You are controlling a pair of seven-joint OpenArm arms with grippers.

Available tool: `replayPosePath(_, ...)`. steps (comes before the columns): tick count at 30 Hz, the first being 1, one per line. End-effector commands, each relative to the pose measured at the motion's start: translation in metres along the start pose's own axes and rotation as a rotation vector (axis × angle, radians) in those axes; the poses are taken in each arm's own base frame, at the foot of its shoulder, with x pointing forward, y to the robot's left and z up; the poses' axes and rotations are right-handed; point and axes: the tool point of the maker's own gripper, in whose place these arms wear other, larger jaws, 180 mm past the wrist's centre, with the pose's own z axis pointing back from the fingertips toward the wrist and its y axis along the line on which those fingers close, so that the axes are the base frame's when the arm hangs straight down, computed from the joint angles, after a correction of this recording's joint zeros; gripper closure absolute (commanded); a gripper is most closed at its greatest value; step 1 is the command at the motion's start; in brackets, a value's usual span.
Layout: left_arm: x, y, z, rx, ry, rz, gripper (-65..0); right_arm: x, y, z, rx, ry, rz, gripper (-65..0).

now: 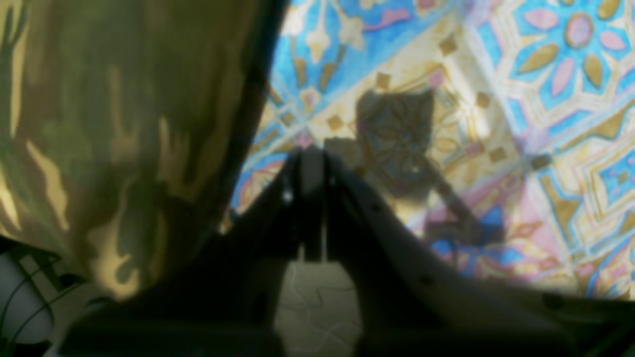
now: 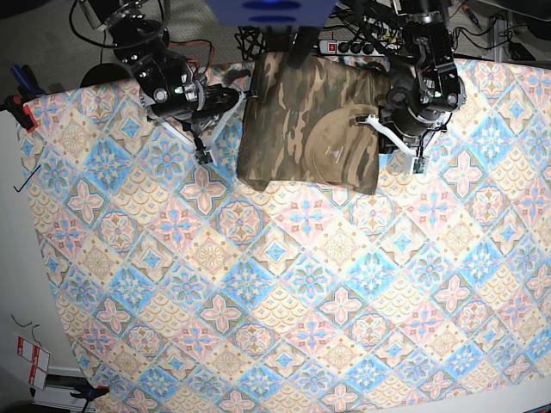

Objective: Fold the T-shirt properly
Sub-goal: 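Grasp both sides of the folded shirt with both grippers, then tuck the shirt sides inward with both grippers to square the bundle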

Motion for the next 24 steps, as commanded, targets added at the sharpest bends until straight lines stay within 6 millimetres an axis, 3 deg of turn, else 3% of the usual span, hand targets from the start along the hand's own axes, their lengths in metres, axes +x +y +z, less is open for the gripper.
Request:
replayPosePath(1,0.009,-0.002,0.002,-0.008,-0.031,-0.002,0.0,0.004,0.002,0.003,0.005,-0.016,0.01,0.0)
replayPosePath(4,0.019,-0.001,0.0,-0.006,-0.048,-0.01,0.0,-0.004,0.011,0.002,0.053,0.009,-0.007,-0.2)
replayPosePath(9,0.038,-0.003,-0.003,-0.013,-0.083,-0.024,0.0,-0.008,0.053,0.01,0.282,0.072,-0.065,-0.2)
replayPosePath(13,0.056,-0.006,-0.007,-0.016,-0.115,-0.032,0.0,-0.003,0.054,0.014,0.357,0.098,-0.089,-0.2)
replayPosePath(19,0.049,-0.002,-0.028,-0.008,-0.055,-0.024,0.0,0.004,0.055,0.019,0.397,0.1,-0.1,-0.2)
replayPosePath(24,0.035,-0.004,-0.027,0.021,-0.02,-0.054,0.0,0.005,0.053,0.018,0.391,0.095,-0.102,-0.2)
